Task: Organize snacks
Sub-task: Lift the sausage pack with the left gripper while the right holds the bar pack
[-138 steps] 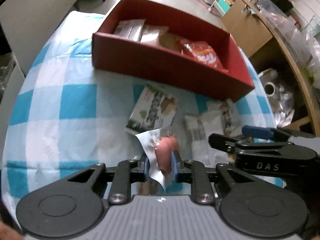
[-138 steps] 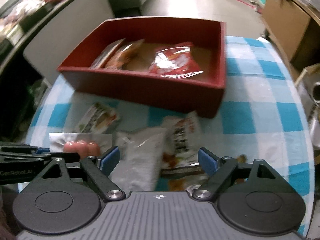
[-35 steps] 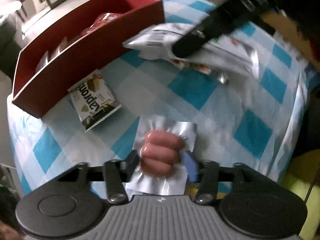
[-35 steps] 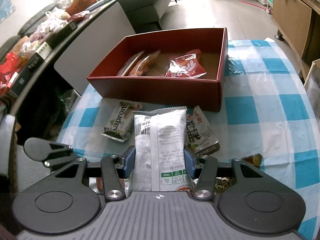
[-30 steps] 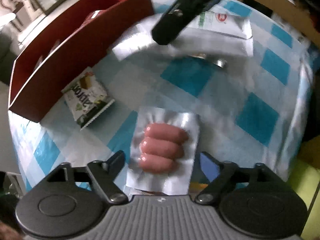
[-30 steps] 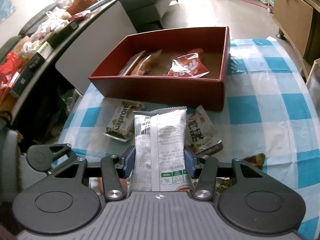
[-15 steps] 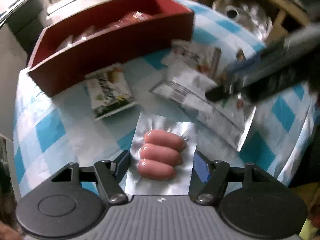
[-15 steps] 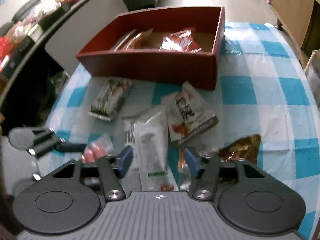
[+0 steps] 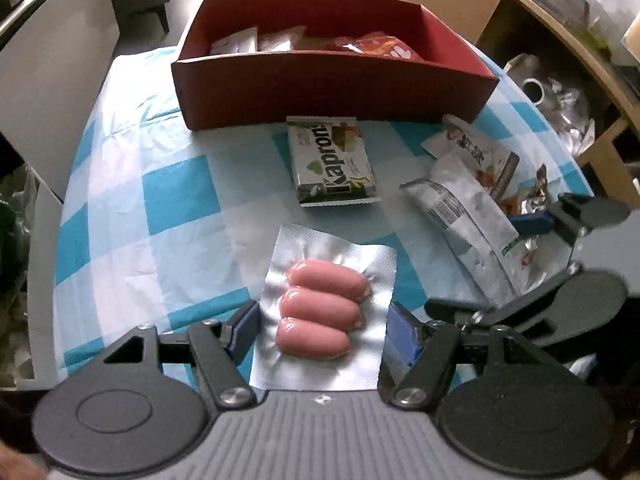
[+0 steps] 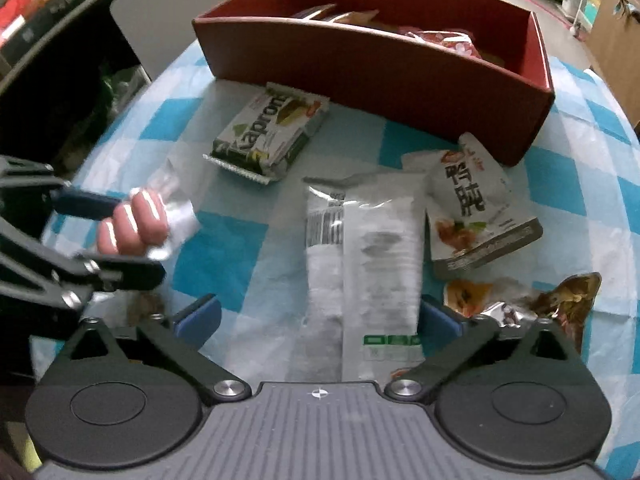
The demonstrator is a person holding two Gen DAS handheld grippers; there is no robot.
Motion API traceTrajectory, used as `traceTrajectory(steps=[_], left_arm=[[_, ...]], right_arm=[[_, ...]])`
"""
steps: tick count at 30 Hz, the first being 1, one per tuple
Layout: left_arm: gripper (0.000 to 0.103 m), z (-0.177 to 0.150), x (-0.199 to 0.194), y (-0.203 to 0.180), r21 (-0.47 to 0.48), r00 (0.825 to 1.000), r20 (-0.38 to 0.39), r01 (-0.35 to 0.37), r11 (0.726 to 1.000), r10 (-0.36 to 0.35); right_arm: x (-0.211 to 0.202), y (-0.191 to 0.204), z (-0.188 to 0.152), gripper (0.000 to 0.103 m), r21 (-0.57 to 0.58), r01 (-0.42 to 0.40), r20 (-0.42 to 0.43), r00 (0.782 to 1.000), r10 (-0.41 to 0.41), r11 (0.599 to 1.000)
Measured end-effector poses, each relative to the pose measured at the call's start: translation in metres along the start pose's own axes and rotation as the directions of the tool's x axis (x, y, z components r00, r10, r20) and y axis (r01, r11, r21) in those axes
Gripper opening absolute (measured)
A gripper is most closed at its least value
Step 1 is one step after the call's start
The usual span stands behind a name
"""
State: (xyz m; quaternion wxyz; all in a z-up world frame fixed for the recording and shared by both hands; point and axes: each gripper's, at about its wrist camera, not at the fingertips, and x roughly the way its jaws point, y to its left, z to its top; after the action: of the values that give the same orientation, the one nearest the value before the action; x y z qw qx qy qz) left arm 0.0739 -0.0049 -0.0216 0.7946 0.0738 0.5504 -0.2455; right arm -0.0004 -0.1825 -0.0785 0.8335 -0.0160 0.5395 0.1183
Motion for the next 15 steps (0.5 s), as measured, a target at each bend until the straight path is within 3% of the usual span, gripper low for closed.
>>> traceTrajectory(steps=[5, 7, 10, 15], left_arm=[[0.062, 0.0, 0.003, 0.0, 0.012, 1.0, -0.008, -0.005, 1.0, 0.005], [0.062, -0.002, 0.008, -0.002, 0.028, 0.999, -0.028, -0.026, 0.999, 0.027], [0.062, -0.003, 0.013, -0.004, 0.037, 0.998, -0.049, -0.032, 0.999, 0.033], [0.062, 0.0, 0.006, -0.007, 0.03, 1.0, -0.008, -0.025, 0.999, 0.025]], right_arm=[[0.0, 0.005, 0.0, 0.102, -0.03, 0.038, -0.009, 0.999, -0.039, 0.999], [-0.004, 0.006, 0.002, 0.084, -0.029, 0.081, -0.011, 0.997, -0.081, 0.996], [-0.014, -0.003, 0.004, 0.059, 0.021, 0.071, -0.011, 0.997, -0.07, 0.997], [-0.02, -0.007, 0.005, 0.056, 0.048, 0.058, -0.004, 0.998, -0.058, 0.997]])
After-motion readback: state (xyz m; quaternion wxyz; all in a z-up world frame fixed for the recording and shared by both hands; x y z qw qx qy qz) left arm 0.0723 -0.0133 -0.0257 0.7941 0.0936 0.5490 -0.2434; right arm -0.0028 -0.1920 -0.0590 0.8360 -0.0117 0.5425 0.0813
